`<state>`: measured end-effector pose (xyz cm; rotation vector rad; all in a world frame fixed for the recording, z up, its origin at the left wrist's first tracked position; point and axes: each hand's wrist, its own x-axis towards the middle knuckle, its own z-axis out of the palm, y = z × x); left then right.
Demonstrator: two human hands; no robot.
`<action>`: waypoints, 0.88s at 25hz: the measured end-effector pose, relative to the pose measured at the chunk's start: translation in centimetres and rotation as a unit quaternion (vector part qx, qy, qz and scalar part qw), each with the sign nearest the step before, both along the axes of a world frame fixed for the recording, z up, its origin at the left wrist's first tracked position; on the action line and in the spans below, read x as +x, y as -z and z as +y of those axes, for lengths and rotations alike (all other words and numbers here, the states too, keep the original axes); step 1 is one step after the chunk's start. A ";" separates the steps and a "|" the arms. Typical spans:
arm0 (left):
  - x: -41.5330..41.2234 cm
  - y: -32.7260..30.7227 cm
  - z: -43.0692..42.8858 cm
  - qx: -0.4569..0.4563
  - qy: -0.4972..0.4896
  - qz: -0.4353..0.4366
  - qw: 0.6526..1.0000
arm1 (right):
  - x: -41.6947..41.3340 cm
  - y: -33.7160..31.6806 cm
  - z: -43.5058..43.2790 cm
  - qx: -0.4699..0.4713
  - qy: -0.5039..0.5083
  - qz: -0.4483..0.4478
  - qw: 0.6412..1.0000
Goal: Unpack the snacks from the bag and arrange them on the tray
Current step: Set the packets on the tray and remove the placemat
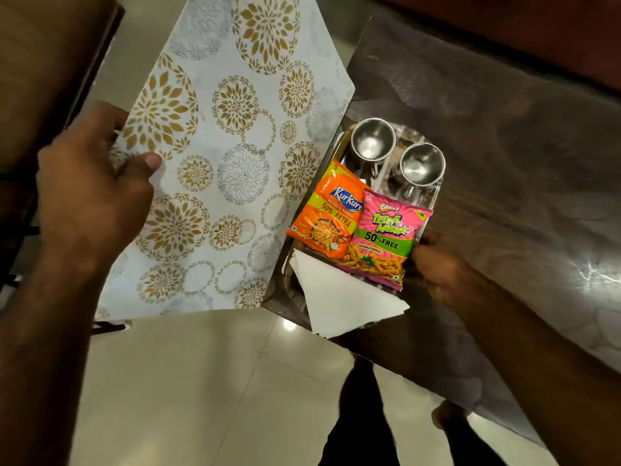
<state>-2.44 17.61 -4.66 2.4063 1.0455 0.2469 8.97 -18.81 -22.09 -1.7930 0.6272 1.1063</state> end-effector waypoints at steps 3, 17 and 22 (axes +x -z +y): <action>0.1 -2.1 -0.6 -0.005 0.003 0.016 1.000 | 0.4 -1.6 -0.6 -0.012 -0.037 -0.009 0.999; 0.2 -16.6 -4.3 0.056 0.094 0.066 0.992 | 4.8 -23.8 1.2 0.010 -0.260 -0.346 0.902; 1.0 -24.2 -5.4 0.074 0.185 0.029 0.980 | 8.2 -33.8 2.7 0.054 -0.198 -0.449 0.870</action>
